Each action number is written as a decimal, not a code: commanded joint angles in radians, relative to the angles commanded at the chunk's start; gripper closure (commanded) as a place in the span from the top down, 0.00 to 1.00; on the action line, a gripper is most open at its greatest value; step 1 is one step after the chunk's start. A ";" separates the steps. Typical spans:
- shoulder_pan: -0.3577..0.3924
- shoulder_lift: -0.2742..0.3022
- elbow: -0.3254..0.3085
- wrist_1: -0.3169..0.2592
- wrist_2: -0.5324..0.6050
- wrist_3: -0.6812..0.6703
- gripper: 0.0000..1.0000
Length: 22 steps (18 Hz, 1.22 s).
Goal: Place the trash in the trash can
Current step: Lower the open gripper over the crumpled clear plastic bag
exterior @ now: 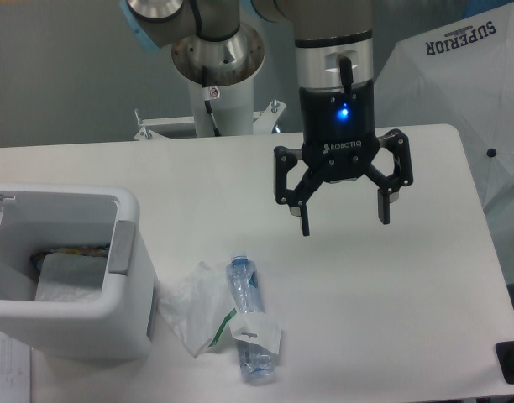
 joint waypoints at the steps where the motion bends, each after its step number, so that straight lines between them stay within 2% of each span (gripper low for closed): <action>1: -0.002 -0.002 0.000 0.002 0.002 0.000 1.00; 4: -0.003 -0.014 -0.003 -0.008 0.035 -0.005 1.00; 6: -0.015 -0.020 -0.034 -0.008 0.037 -0.003 1.00; 8: -0.018 -0.020 -0.090 0.008 0.035 -0.005 1.00; 12: -0.051 -0.043 -0.143 0.073 0.028 -0.018 1.00; 22: -0.104 -0.141 -0.192 0.087 0.026 0.002 1.00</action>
